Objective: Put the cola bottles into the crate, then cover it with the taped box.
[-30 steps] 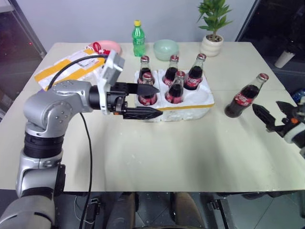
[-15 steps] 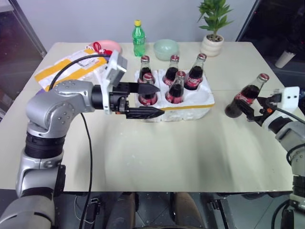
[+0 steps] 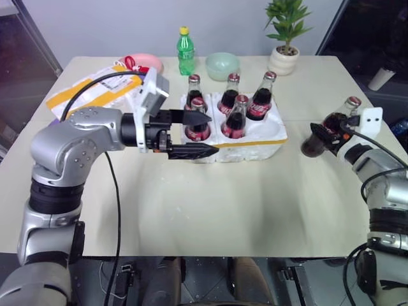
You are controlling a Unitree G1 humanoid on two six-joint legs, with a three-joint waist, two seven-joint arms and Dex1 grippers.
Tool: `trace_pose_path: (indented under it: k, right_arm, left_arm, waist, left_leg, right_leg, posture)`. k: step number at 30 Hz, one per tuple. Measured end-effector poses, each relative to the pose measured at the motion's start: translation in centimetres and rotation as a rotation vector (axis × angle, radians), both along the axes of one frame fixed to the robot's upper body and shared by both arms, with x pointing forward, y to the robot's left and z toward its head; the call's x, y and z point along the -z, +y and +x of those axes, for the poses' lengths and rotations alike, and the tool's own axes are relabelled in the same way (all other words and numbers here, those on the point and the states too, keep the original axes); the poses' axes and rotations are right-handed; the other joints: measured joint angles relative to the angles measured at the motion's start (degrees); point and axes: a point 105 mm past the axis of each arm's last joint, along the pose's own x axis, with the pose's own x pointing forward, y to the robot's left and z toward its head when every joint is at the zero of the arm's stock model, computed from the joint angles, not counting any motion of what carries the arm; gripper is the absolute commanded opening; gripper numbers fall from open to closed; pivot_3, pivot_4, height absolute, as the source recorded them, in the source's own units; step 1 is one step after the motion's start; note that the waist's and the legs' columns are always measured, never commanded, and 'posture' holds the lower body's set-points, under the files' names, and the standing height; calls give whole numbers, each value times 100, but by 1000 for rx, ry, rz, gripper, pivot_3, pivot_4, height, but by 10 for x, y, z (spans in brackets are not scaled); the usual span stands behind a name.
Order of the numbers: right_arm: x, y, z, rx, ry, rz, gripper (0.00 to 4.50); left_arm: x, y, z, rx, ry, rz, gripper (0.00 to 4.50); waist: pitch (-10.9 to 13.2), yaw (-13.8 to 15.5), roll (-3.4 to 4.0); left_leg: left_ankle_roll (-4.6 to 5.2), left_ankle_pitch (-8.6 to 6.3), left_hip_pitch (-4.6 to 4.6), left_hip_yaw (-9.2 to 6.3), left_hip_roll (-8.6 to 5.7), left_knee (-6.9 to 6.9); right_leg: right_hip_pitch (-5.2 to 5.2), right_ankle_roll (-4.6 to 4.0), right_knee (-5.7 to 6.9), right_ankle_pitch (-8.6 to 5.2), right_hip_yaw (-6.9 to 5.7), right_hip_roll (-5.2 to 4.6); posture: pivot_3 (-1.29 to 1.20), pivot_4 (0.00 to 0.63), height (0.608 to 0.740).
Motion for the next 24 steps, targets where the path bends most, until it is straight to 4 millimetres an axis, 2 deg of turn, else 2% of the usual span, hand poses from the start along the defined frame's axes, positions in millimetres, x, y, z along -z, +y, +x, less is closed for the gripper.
trace_pose_path:
  k: [8,10,14,16,18,20,24]
  right_arm:
    - [-9,-2,0,19,-44,8,2736]
    - [-26,-2,-3,17,-97,-7,2736]
    - [-80,4,-19,-37,-213,-14,2736]
    - [-111,19,-29,-117,-280,-5,2736]
    - [-131,38,-39,-209,-320,-8,2736]
    - [-138,56,-46,-297,-322,-1,2736]
    - [-133,89,-50,-423,-245,12,2736]
  left_arm:
    - [0,1,1,-14,0,-2,4500]
    - [0,4,2,-23,0,-2,4500]
    - [-4,8,2,-35,-9,-13,4500]
    - [-4,10,2,-41,-10,-9,4500]
    - [-4,10,2,-42,-11,-10,4500]
    - [-3,11,2,-43,-10,-11,4500]
    - [-4,10,3,-43,-15,-16,4500]
  waist:
    - [11,-4,18]
    - [28,-2,47]
    - [41,-10,69]
    - [42,-26,70]
    - [42,-24,70]
    - [42,-7,69]
    - [43,9,68]
  left_leg:
    - [0,0,-1,0,0,-3]
    - [0,0,-6,0,-1,-3]
    - [0,0,-16,0,0,-11]
    - [0,0,-16,0,0,-12]
    - [0,0,-15,-1,0,-11]
    - [0,0,-16,0,0,-6]
    - [0,0,-21,0,0,2]
  right_leg:
    - [-3,0,0,0,0,0]
    - [-9,0,1,0,1,0]
    - [-26,0,6,0,1,0]
    - [-26,0,6,0,1,0]
    - [-25,0,5,0,1,0]
    - [-21,0,5,0,1,0]
    - [-22,0,3,0,1,0]
  posture:
    - [0,150,739]
    - [0,150,739]
    - [0,150,739]
    - [0,150,739]
    - [0,150,739]
    - [0,150,739]
    - [0,150,739]
